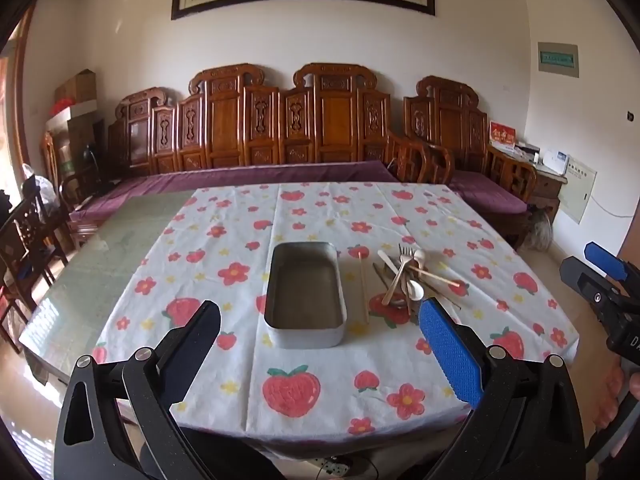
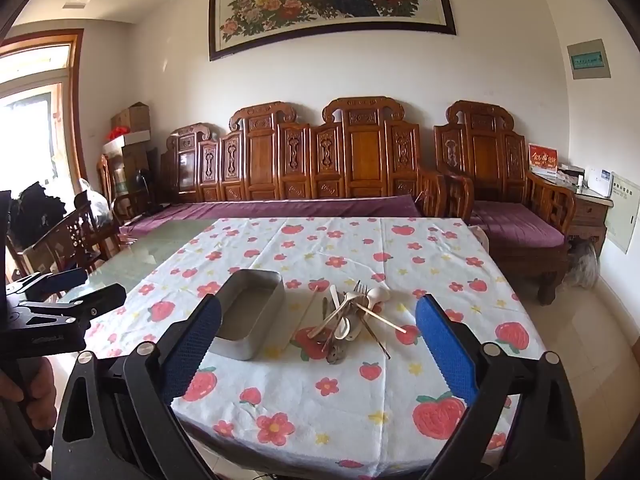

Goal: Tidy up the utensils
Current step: 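Move both tools toward the pile of utensils beside the metal tray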

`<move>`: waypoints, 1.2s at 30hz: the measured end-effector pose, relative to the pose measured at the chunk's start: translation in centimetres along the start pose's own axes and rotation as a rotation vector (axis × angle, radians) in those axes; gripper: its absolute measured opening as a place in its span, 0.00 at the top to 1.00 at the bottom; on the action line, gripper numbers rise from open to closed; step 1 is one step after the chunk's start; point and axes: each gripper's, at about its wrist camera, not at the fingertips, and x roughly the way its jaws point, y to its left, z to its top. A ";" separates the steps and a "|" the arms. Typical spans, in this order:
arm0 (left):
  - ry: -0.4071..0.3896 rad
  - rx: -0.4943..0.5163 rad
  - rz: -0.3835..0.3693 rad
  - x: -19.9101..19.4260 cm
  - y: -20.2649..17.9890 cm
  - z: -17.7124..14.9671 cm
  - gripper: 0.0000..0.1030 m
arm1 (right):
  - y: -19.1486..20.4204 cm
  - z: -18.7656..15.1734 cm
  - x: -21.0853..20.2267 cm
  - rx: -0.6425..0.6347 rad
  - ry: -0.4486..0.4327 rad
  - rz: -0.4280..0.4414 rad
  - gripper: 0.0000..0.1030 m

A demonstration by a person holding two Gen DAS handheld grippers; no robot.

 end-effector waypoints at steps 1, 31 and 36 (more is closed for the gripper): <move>0.010 0.003 -0.001 0.6 0.0 -0.2 0.06 | -0.2 -0.2 0.4 0.001 0.008 0.000 0.09; 0.203 0.170 -0.127 14.9 -3.2 -0.6 0.18 | -10.1 -0.4 21.0 0.003 0.224 -0.032 0.47; 0.252 0.183 -0.169 17.9 -4.8 -0.3 0.31 | -12.1 -0.7 26.0 -0.039 0.315 -0.041 0.47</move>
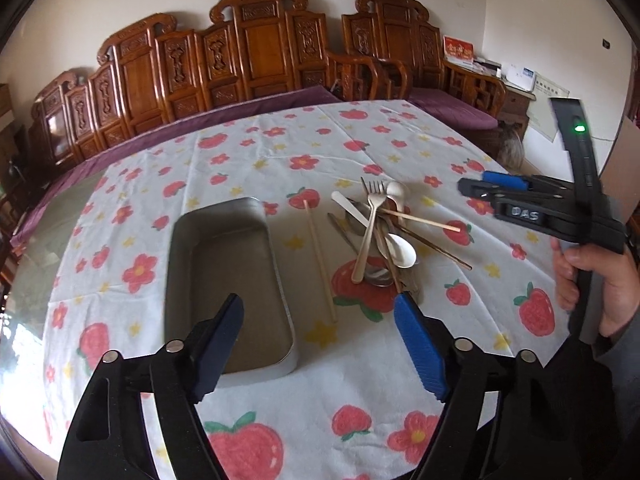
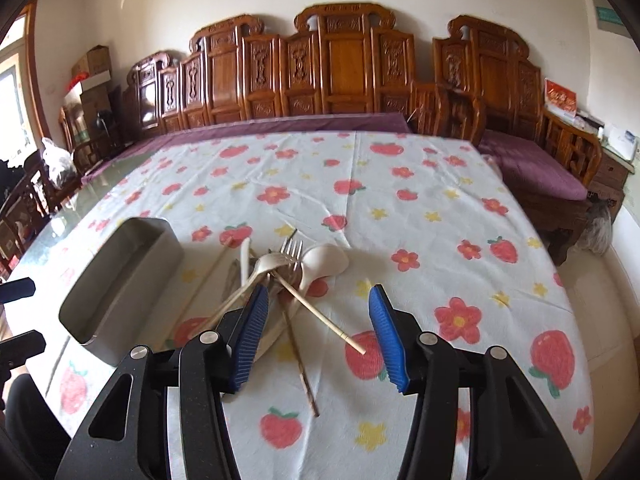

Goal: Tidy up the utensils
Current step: 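Move both tools toward the pile of utensils beside the metal tray, then grasp the white plastic fork with the left tool while the right tool grasps a wooden chopstick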

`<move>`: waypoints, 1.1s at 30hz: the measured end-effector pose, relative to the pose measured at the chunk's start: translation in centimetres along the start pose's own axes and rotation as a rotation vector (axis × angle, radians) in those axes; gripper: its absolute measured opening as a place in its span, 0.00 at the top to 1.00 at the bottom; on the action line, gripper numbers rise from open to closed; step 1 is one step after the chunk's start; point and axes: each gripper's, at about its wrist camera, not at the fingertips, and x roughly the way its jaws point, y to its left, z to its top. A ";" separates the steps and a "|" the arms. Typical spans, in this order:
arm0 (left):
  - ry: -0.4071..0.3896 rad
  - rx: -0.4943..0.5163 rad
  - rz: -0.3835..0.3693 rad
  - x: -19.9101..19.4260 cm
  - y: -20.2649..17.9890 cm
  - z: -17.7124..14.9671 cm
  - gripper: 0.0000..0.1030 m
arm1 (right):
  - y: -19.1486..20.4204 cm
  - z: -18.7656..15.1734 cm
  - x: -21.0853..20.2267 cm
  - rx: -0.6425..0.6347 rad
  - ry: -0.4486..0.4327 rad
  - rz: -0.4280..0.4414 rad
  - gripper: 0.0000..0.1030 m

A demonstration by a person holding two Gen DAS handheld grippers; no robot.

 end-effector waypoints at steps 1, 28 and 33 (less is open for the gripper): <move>0.007 0.000 -0.001 0.6 -0.1 0.2 0.32 | -0.3 0.2 1.5 -0.016 0.027 0.003 0.49; 0.227 -0.007 -0.127 17.6 -3.0 5.5 0.73 | -3.0 -2.4 6.5 0.048 0.146 0.141 0.51; 0.250 -0.022 -0.140 18.8 -2.8 5.3 0.78 | -3.2 -2.4 6.7 0.041 0.151 0.140 0.51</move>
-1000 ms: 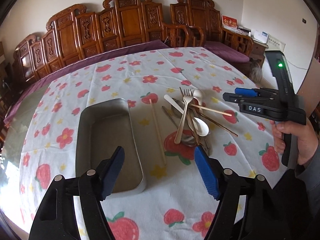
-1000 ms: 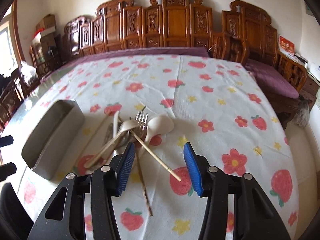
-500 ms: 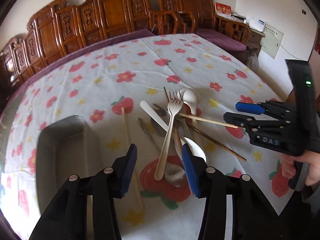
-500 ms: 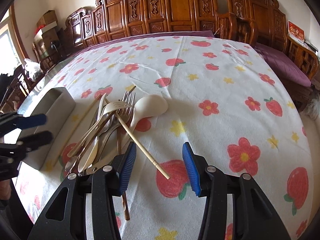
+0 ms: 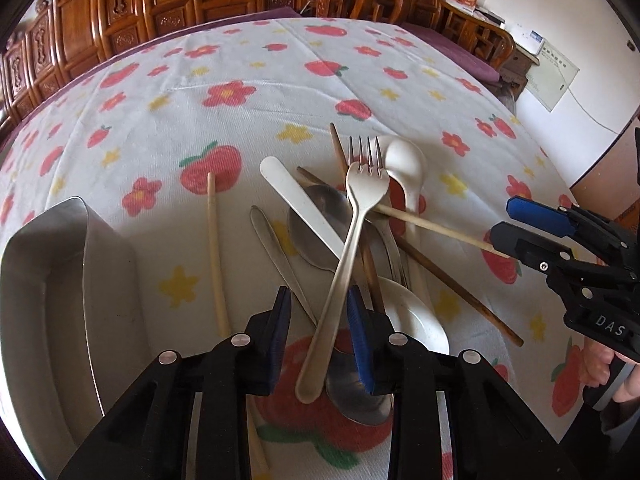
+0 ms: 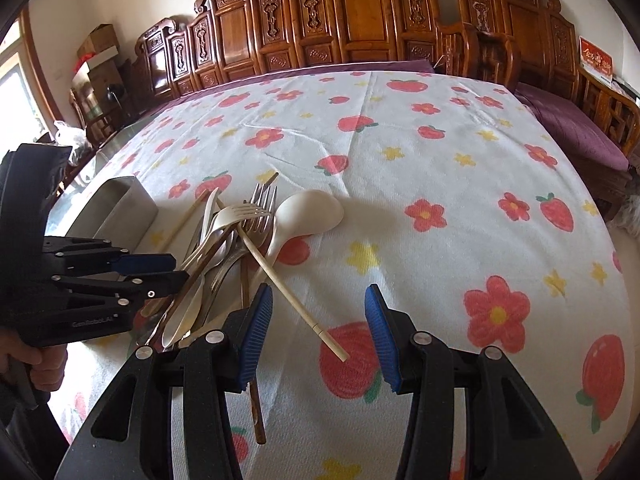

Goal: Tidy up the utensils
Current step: 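Grasp the white plastic fork with the left tool while the right tool grasps a wooden chopstick, then carry the fork and chopstick into the metal tray and open both tools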

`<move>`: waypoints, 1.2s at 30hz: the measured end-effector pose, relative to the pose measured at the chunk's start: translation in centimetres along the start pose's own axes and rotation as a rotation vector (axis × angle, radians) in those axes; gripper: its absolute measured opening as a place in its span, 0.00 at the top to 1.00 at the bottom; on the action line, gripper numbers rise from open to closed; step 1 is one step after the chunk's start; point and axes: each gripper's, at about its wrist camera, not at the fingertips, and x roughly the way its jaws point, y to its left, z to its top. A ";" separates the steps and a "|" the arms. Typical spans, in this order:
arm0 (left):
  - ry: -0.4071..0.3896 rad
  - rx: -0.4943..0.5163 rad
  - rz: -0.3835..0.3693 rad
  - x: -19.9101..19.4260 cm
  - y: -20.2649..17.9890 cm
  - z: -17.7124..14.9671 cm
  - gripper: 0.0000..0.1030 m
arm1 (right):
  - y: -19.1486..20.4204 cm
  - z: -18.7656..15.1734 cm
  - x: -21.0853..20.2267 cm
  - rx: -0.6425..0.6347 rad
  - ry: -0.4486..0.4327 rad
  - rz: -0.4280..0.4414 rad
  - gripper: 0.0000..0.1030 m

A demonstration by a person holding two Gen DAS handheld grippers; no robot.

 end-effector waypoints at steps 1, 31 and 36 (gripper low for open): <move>0.007 0.000 -0.001 0.1 0.0 0.0 0.82 | -0.1 0.0 0.1 0.000 0.002 0.002 0.51; -0.152 0.014 0.026 -10.4 -1.2 -5.5 0.92 | 2.5 -1.2 2.2 -0.175 0.115 0.034 0.89; -0.176 0.006 0.025 -12.0 -1.2 -6.1 0.92 | 3.0 -1.8 1.3 -0.187 0.110 0.037 0.94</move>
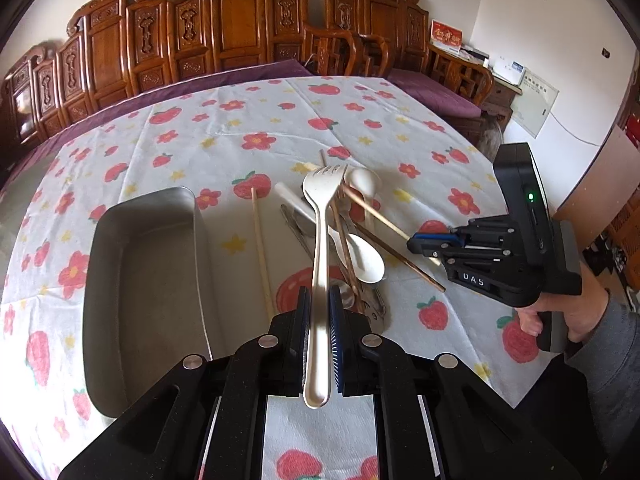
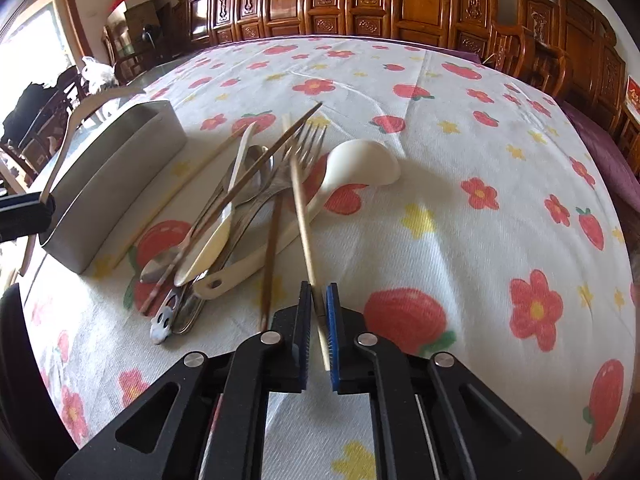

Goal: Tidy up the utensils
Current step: 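Carry the fork and chopstick into the metal tray and open both tools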

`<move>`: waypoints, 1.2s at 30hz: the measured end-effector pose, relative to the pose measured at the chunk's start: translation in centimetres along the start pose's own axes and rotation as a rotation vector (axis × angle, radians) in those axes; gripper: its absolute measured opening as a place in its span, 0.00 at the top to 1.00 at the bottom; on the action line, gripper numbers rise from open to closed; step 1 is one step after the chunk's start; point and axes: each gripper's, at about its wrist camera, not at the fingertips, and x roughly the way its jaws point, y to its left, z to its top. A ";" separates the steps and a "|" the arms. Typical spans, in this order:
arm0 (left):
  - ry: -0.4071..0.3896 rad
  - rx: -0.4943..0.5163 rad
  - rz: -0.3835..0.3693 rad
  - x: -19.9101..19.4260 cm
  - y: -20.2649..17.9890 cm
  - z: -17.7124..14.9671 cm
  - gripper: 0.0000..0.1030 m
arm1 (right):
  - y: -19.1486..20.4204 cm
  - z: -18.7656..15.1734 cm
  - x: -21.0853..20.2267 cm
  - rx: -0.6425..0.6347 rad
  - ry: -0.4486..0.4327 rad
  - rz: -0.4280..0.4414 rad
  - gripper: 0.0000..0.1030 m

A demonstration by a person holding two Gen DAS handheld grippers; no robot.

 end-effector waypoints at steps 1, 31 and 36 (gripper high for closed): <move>-0.006 0.001 0.001 -0.4 0.0 0.0 0.92 | 0.1 -0.1 -0.4 0.004 -0.005 0.002 0.94; 0.012 -0.105 0.141 1.0 10.3 -0.5 0.92 | 1.9 1.5 -3.4 0.080 -0.133 -0.044 0.94; 0.020 -0.126 0.149 1.6 11.3 -1.0 0.85 | 2.9 1.5 -3.5 0.079 -0.133 -0.033 0.94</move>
